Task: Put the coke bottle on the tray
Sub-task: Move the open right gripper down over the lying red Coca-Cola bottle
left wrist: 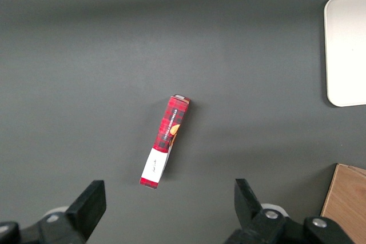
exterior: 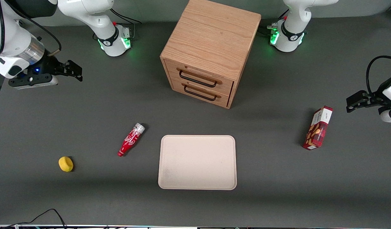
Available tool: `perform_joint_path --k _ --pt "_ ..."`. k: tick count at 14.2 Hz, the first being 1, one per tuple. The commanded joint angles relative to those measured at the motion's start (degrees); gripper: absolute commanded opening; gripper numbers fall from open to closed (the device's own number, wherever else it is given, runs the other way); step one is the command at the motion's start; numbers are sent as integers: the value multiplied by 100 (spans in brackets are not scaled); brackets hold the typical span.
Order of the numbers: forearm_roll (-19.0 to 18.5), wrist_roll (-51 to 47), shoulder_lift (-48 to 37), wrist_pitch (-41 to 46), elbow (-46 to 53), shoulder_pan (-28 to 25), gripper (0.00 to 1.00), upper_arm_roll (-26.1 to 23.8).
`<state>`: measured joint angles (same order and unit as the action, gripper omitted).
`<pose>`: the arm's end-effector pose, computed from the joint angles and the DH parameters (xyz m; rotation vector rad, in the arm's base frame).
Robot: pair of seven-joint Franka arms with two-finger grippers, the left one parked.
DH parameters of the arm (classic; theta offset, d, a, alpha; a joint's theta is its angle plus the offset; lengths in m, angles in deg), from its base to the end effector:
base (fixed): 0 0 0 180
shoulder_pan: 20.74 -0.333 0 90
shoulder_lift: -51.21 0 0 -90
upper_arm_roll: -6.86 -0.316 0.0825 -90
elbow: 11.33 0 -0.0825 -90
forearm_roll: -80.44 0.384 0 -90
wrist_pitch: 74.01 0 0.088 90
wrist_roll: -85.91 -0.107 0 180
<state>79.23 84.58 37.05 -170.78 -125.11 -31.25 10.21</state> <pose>0.4746 0.0551 0.5653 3.1258 0.1672 -0.0775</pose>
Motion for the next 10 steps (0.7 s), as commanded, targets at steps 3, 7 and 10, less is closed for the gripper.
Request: perform_joint_path --k 3,7,10 --pt "139 160 194 228 276 22 100 43" --pt "139 -390 555 755 690 13 100 -45" --pt "147 -649 939 747 874 4 100 -343"
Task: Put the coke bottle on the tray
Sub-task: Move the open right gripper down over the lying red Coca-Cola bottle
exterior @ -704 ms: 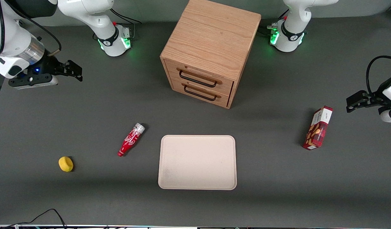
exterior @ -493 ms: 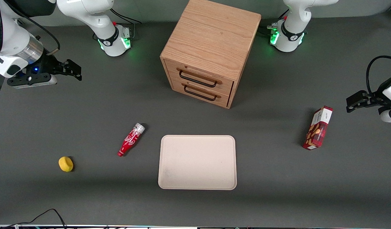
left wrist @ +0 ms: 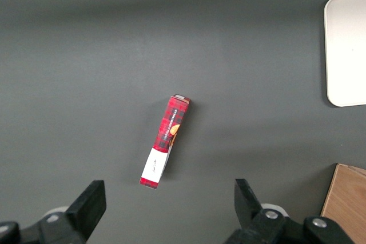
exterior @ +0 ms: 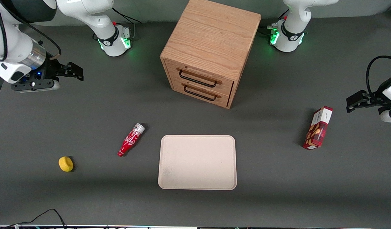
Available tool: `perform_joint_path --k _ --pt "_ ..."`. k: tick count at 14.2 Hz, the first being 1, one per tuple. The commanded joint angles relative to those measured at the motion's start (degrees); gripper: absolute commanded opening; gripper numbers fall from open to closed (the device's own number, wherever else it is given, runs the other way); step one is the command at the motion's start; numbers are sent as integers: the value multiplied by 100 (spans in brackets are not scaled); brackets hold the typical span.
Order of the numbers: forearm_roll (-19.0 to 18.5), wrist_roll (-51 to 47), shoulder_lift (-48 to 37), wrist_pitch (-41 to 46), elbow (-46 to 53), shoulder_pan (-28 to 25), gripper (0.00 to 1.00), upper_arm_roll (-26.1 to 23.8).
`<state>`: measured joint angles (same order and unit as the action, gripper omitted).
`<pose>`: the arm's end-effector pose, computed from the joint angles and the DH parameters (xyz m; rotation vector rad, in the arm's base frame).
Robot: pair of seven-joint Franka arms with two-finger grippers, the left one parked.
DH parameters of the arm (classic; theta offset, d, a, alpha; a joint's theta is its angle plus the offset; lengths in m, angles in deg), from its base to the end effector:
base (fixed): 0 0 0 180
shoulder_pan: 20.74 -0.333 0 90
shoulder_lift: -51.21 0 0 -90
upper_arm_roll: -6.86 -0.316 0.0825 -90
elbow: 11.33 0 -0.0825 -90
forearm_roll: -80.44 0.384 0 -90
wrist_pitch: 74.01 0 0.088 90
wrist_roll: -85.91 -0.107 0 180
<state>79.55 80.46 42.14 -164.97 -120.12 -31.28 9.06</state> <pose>0.4899 0.0690 0.5553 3.1039 0.0820 -0.2345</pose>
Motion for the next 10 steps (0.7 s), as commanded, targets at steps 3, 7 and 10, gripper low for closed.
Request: perform_joint_path --k 3,7,10 --pt "115 -1067 1387 166 1138 -1 100 -596" --pt "81 -2485 3241 -123 2623 -2 100 -1177" --pt "1 -3389 3613 -1201 2285 -116 100 -1213"
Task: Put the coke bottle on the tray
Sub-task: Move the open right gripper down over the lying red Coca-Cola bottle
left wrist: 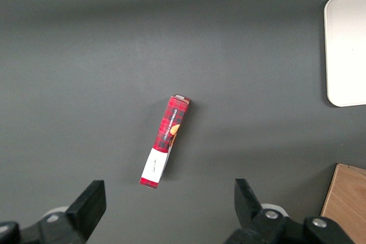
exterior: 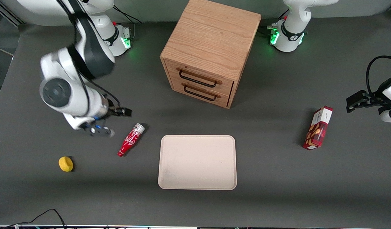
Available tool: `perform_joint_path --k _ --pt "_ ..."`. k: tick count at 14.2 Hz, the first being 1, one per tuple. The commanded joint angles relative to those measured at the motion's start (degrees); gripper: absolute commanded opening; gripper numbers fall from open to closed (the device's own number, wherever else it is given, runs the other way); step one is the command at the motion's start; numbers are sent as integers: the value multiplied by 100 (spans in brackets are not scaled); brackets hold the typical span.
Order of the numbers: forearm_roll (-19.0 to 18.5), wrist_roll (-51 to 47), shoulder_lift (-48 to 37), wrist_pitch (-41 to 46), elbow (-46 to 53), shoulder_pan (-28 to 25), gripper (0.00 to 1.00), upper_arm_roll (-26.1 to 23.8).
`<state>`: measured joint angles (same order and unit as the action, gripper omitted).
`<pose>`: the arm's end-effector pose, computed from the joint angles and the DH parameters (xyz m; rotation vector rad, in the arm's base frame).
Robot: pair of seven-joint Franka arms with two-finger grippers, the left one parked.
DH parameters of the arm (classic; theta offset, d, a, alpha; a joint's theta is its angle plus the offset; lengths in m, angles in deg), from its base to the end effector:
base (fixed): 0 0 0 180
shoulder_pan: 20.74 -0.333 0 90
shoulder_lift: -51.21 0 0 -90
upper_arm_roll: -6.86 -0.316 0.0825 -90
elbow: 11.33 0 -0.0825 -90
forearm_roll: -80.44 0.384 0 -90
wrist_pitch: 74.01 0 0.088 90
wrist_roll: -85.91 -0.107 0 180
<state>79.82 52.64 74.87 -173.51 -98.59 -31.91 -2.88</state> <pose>0.6174 0.2194 0.4102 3.0717 -0.3398 -0.3084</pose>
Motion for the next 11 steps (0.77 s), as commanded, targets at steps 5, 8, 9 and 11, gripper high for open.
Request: perform_joint_path --k 5,8,9,11 --pt "-412 -1539 183 -2183 -1423 0 100 -11" --pt "-570 -1761 262 -3098 -1960 27 100 33" --pt "-727 -1770 297 -3249 -2066 62 100 50" --pt "-939 -1814 402 -3364 -2119 193 100 68"
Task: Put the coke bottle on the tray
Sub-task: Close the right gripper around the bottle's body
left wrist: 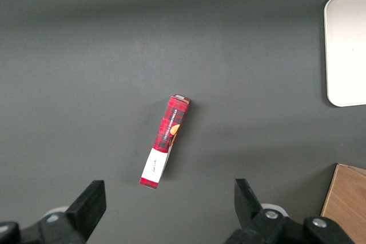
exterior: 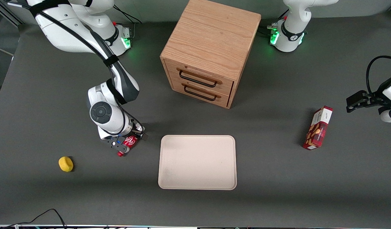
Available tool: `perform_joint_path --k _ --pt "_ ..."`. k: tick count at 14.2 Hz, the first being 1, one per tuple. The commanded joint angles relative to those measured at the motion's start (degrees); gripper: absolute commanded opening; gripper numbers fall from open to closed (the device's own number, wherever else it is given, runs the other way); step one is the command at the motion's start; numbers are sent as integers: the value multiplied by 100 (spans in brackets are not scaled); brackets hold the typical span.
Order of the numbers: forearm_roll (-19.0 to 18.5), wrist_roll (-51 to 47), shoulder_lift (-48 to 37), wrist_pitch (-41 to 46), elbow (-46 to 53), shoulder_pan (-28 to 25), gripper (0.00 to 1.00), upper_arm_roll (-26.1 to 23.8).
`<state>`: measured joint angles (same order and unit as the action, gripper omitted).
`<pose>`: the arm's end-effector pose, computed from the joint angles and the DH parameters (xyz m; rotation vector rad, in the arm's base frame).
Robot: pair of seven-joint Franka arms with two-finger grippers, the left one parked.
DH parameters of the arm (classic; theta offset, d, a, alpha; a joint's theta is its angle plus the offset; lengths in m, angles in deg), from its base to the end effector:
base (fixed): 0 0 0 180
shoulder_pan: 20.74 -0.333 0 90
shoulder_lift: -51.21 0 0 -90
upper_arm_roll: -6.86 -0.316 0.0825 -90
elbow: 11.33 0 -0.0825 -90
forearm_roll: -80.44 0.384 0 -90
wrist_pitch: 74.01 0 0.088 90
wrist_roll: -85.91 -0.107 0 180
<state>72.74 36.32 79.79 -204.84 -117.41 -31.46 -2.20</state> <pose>0.6015 0.2067 0.2506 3.0125 -0.6833 -0.0537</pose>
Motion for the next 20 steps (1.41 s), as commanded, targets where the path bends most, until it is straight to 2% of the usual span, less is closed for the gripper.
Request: perform_joint_path --k 1,5,10,12,13,15,20 --pt "-240 -226 -37 -345 -281 192 100 0" --pt "-284 -498 69 -1083 -773 201 100 150" --pt "-293 -885 288 -1375 -756 201 100 203" --pt "-293 -1017 333 -1410 -730 201 93 203" --pt "-293 -1026 333 -1410 -730 201 75 203" --pt "-293 -1026 324 -1401 -721 201 0 203" --pt "-293 -1149 289 -1401 -721 201 0 211"
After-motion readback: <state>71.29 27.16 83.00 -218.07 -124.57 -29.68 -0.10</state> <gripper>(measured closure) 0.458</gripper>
